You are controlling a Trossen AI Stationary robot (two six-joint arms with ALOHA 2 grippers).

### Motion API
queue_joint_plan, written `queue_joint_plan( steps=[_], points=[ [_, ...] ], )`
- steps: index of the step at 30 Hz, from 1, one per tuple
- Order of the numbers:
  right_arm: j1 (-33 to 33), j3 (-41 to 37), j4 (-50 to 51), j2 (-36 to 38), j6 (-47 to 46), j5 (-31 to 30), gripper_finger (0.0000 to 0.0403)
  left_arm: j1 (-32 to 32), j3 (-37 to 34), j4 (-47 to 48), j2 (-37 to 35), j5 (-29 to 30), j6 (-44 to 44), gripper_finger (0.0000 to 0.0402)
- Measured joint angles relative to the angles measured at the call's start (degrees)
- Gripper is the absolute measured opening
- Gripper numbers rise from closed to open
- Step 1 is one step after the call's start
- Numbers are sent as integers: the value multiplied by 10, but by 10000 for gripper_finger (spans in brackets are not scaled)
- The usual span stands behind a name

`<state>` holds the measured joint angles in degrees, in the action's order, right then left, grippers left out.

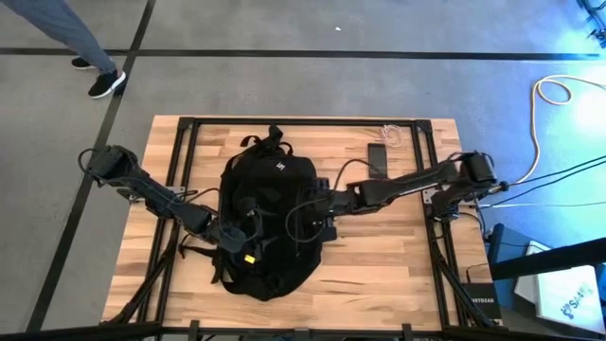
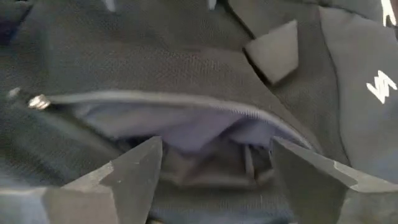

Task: Unpack backpack
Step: Open the black backpack

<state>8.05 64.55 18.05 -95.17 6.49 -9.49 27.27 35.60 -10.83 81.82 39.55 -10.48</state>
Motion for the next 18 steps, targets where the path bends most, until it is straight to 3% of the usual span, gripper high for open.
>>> queue_joint_plan(
  steps=[3, 5, 10, 18],
  points=[
    [-1, -1, 12, 24, -9, -31, 279, 0, -20, -35, 0, -1, -1, 310],
    [-2, -1, -38, 27, -21, -35, 279, 0, -30, -52, 0, -2, -2, 310],
    [-2, -5, -169, -16, -39, 22, 279, 0, -34, -53, 0, -2, -11, 310],
    [-2, -5, -100, -143, -51, 56, 279, 5, -34, -51, 0, -20, -6, 310]
  ],
)
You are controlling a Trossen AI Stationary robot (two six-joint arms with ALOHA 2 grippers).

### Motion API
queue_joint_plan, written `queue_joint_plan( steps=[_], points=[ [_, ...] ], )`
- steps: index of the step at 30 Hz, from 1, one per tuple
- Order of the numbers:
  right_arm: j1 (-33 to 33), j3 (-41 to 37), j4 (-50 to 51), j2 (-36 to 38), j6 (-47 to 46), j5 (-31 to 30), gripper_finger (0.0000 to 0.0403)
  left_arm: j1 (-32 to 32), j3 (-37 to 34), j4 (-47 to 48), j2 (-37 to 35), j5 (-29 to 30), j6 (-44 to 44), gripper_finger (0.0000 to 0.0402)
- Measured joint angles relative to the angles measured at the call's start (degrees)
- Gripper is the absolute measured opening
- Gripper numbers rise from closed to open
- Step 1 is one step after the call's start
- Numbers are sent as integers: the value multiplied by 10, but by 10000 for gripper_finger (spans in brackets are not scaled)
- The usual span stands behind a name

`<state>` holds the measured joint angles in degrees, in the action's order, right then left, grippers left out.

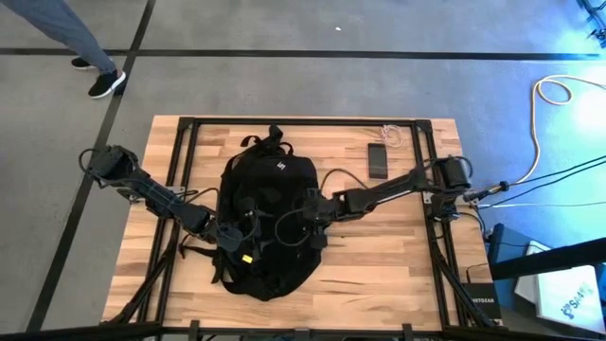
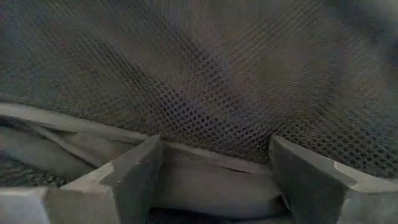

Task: Unpack backpack
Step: Open the black backpack

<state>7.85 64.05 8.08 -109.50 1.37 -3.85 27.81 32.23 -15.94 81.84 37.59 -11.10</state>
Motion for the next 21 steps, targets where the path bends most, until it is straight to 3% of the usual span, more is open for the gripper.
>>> queue_joint_plan(
  steps=[4, 8, 16, 19, 21],
  points=[
    [0, 3, 47, -4, -17, -14, 279, 4, 0, 6, 0, -10, 6, 310],
    [1, -2, 118, 46, -6, -18, 279, 6, 0, 2, 0, -13, 7, 310],
    [1, -2, 203, 203, -8, -148, 279, 7, 0, 4, 0, -14, 6, 310],
    [1, -1, 211, 248, -37, -141, 279, 7, 0, 5, 0, -24, -1, 310],
    [1, 0, 219, 258, -51, -94, 279, 13, 0, 5, 0, -82, -6, 310]
  ],
)
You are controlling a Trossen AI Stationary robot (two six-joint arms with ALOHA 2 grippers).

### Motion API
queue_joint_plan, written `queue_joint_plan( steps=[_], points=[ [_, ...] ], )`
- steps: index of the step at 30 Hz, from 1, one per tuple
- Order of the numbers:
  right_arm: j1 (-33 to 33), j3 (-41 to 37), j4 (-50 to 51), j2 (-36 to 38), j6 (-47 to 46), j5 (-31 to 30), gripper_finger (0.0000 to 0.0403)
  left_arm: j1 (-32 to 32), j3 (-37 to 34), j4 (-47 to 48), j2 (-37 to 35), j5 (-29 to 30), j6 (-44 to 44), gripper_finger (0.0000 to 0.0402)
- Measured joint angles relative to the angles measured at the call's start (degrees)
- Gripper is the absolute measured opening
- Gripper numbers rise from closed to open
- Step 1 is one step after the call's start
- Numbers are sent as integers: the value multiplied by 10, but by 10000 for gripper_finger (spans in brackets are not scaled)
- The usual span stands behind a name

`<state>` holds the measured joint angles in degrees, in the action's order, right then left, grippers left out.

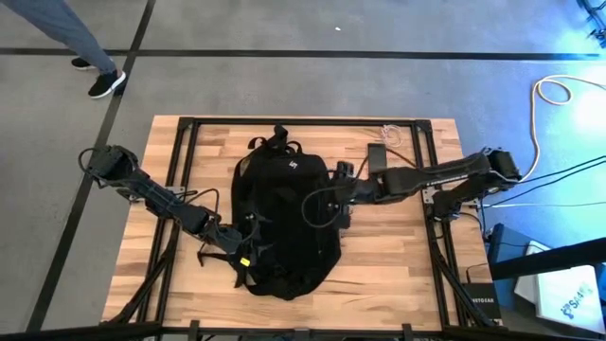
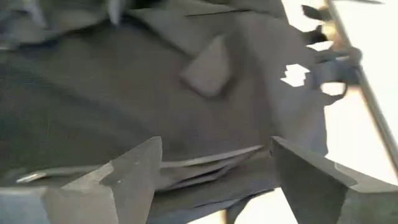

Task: Unpack backpack
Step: Open the black backpack

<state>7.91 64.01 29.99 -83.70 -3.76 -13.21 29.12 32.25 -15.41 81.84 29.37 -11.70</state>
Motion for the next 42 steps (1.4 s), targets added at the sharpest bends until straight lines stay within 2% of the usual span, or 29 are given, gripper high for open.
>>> queue_joint_plan(
  steps=[2, 4, 6, 9, 11, 15, 22, 27, 31, 37, 42],
  points=[
    [5, -1, 7, -2, -13, 65, 280, 14, 0, -1, 0, -64, 0, 310],
    [20, -2, 7, -8, -18, 112, 280, 32, 0, -7, 0, -78, -11, 310],
    [44, -1, 1, -15, -18, 128, 280, 55, 0, -26, 0, -84, -15, 310],
    [88, -1, 3, -36, -10, 129, 280, 112, 1, -69, 3, -79, 21, 310],
    [121, -1, 1, -49, 14, 126, 280, 149, 1, -86, 3, -50, 63, 310],
    [178, -1, -26, -92, 39, 51, 280, 185, 3, -81, 19, 8, 105, 310],
    [199, -1, -64, -166, 40, -35, 280, 171, 6, -82, 92, 50, 120, 310],
    [197, 0, -86, -194, 49, -42, 280, 153, 38, -88, 158, 84, 172, 310],
    [198, 0, -103, -205, 57, -14, 280, 140, 65, -85, 200, 115, 203, 310],
    [199, 3, -113, -197, 53, -1, 280, 131, 80, -82, 210, 129, 208, 310],
    [199, 9, -151, -197, 52, 71, 280, 118, 80, -73, 210, 132, 185, 310]
  ],
)
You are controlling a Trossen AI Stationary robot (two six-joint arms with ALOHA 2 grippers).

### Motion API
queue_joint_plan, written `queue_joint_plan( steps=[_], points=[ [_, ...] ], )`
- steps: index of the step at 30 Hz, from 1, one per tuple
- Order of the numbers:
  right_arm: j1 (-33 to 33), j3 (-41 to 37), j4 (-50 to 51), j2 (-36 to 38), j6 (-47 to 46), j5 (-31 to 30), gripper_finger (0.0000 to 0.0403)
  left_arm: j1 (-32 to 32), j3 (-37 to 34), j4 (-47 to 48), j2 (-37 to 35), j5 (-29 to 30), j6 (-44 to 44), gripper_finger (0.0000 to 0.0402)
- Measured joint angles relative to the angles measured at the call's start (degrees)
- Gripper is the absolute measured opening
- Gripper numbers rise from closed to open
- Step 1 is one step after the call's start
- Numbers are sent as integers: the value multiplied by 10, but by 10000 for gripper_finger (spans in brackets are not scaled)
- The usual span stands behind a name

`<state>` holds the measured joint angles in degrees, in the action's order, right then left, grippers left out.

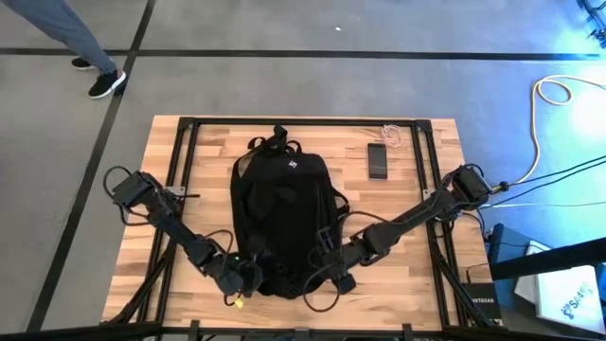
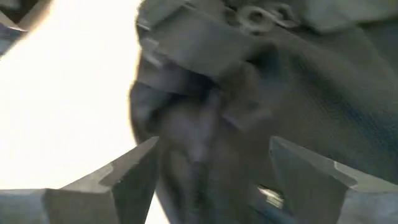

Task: Unpack backpack
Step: Open the black backpack

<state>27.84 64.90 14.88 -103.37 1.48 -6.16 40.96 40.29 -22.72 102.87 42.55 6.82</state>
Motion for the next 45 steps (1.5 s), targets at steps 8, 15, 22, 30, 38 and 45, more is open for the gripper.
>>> queue_joint_plan(
  steps=[8, 15, 22, 30, 38, 45],
  points=[
    [8, 0, 27, 0, -11, -7, 280, -26, 0, 11, 0, 12, -19, 310],
    [2, -1, 45, -37, 36, -61, 280, -36, 0, 12, 0, 16, -28, 308],
    [-1, -1, 42, -75, 63, -145, 258, -36, 0, 18, 1, 13, -24, 214],
    [-10, -2, 21, -80, 64, -159, 137, -35, -1, 17, 1, 5, -32, 50],
    [-14, -2, 25, -52, 61, -116, 18, -35, -1, 15, -2, 24, -59, 19],
    [-15, -2, 61, 24, 62, -135, 23, -42, 0, 7, -12, 50, -41, 17]
  ],
)
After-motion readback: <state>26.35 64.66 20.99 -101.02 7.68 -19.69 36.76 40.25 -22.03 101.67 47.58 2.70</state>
